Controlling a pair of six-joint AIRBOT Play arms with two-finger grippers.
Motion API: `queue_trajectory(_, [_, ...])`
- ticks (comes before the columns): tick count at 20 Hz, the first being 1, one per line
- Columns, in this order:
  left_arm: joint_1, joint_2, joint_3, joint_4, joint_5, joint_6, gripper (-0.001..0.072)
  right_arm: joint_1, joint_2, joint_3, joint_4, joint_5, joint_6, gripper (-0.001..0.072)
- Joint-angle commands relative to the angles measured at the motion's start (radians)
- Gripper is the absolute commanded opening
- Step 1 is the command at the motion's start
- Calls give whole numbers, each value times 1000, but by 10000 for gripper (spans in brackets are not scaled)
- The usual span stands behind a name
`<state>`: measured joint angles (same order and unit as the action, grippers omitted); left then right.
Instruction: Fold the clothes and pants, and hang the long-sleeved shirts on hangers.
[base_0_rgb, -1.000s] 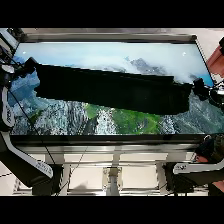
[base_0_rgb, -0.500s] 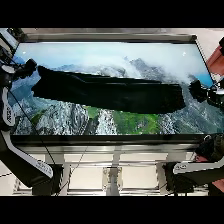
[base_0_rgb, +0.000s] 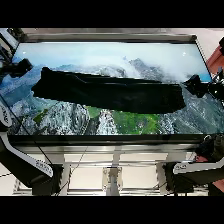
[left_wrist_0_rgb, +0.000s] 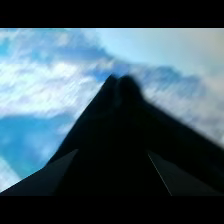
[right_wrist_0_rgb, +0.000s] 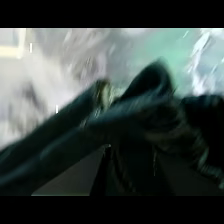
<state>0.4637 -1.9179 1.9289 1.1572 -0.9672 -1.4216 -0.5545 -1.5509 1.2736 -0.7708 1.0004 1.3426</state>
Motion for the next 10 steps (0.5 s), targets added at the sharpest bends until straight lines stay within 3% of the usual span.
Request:
queue_trajectory(1, [97,-24,26,68,-299,14,478,2,7,26,-18,223,-1,326])
queue_trajectory(2, [128,-42,26,55,-358,25,500,3,7,26,-20,262,0,326])
queue_trajectory(4, [186,-86,26,-10,-448,50,640,17,7,26,-23,312,2,325])
queue_trajectory(10, [239,-179,26,-189,-484,141,640,127,7,26,-24,244,3,325])
